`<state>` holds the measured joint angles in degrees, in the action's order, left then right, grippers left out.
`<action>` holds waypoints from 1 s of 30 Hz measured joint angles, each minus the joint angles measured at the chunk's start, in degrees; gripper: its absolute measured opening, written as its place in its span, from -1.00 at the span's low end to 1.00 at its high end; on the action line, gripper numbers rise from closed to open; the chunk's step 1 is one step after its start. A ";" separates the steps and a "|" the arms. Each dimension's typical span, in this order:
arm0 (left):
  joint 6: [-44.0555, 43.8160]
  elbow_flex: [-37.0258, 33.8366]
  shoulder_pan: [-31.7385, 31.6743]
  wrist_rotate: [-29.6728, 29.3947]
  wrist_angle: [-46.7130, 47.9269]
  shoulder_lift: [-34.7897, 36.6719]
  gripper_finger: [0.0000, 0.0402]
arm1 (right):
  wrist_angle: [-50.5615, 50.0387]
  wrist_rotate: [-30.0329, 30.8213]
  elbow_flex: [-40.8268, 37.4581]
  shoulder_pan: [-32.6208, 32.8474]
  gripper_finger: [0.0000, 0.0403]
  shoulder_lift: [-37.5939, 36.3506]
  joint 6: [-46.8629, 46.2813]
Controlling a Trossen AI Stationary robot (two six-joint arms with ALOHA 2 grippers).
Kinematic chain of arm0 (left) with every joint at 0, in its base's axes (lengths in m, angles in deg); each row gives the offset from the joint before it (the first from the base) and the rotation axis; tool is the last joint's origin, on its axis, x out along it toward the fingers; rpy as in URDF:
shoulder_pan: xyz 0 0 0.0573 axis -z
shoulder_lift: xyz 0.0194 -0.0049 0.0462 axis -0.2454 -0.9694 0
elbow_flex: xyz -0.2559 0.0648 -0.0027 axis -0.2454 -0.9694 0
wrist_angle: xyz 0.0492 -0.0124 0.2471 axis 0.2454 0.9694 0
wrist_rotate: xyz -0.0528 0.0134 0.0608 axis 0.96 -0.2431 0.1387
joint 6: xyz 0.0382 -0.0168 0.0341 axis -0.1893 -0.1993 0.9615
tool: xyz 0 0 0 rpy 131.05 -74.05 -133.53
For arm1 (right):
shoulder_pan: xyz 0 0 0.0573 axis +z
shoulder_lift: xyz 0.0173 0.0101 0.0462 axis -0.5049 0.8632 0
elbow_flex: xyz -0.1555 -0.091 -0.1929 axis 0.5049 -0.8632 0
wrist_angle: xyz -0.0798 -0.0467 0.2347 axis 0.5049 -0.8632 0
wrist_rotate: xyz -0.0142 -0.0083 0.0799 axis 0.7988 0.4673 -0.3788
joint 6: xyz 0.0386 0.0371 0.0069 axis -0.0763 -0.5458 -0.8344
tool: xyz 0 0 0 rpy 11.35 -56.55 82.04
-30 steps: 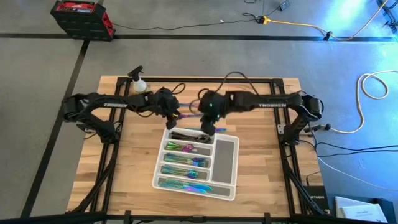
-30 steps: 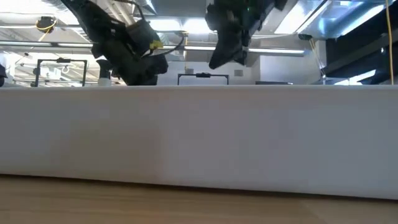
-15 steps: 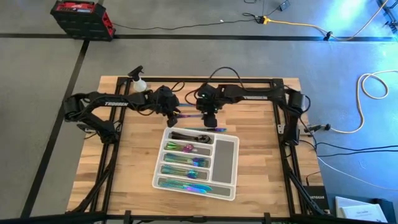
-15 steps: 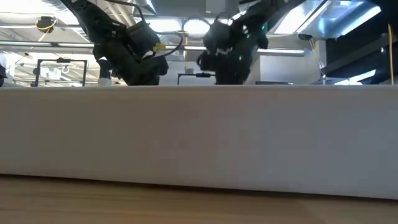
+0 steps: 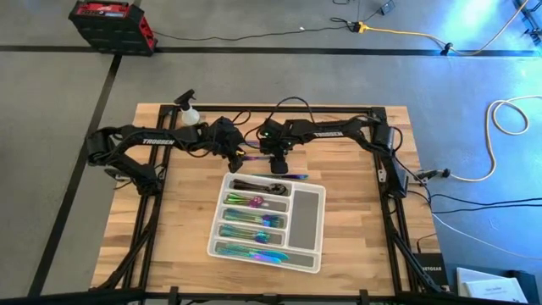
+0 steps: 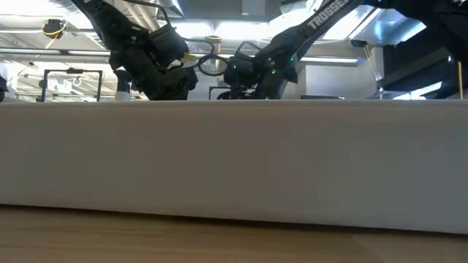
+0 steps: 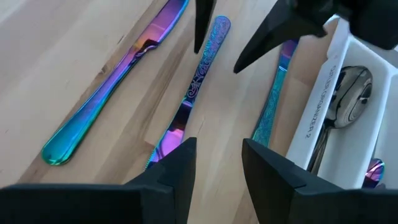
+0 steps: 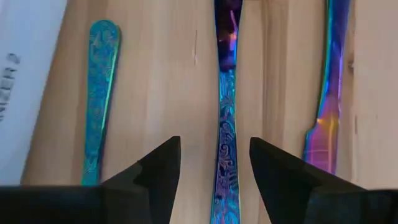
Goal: Sort silverware
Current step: Put the purple knife into the white silverware tray
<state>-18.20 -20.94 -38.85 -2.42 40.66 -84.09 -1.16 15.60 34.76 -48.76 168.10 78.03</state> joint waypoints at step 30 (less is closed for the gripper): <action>1.22 -0.51 0.01 -0.09 1.27 -0.02 -0.43 | -8.73 2.86 0.49 0.04 -0.58 2.92 -6.13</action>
<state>-16.98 -21.46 -38.84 -2.50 41.93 -84.11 -9.88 18.47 35.26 -48.72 171.02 71.90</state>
